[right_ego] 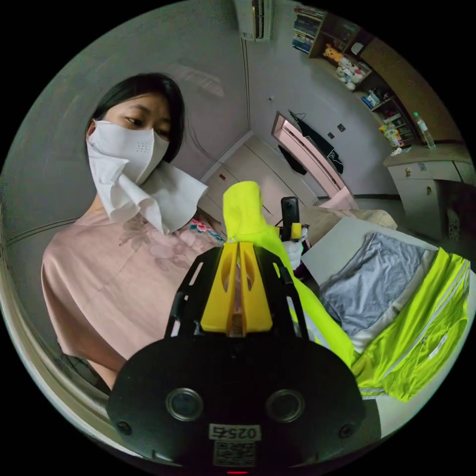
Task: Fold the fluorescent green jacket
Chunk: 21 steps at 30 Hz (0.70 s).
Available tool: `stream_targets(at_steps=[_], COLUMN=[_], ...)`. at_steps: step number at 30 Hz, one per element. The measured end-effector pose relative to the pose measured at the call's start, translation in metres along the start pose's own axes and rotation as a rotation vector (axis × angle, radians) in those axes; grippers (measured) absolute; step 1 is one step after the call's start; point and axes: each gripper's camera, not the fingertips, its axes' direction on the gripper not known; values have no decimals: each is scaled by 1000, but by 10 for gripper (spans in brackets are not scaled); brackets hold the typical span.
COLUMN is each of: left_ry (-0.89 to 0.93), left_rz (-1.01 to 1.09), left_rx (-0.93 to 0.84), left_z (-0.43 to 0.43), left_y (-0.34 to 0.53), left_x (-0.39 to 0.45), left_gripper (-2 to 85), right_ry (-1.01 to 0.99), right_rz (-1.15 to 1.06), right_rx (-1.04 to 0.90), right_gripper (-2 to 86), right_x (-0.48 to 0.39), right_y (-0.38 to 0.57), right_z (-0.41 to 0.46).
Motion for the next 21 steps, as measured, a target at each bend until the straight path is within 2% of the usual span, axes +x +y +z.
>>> stream_targets(at_steps=[5, 8, 11, 14, 17, 21], left_ry=[181, 173, 144, 74, 52, 73], left_rz=[21, 0, -41, -33, -45, -48], left_rx=[-97, -162, -94, -24, 0, 0], left_z=[32, 39, 25, 10, 2, 5], left_y=[-17, -22, -17, -9, -2, 1], left_x=[-12, -17, -22, -12, -8, -5], left_gripper=[102, 19, 2, 0, 0, 1], right_ry=[16, 38, 125, 251, 283, 343], right_rz=[-4, -10, 5, -29, -84, -69], right_rx=[-70, -102, -84, 15, 72, -5], right_gripper=[-8, -5, 11, 43, 64, 73], right_x=[-4, -8, -14, -36, -57, -52], right_y=[-3, -3, 0, 6, 6, 1], right_z=[8, 13, 10, -1, -1, 23])
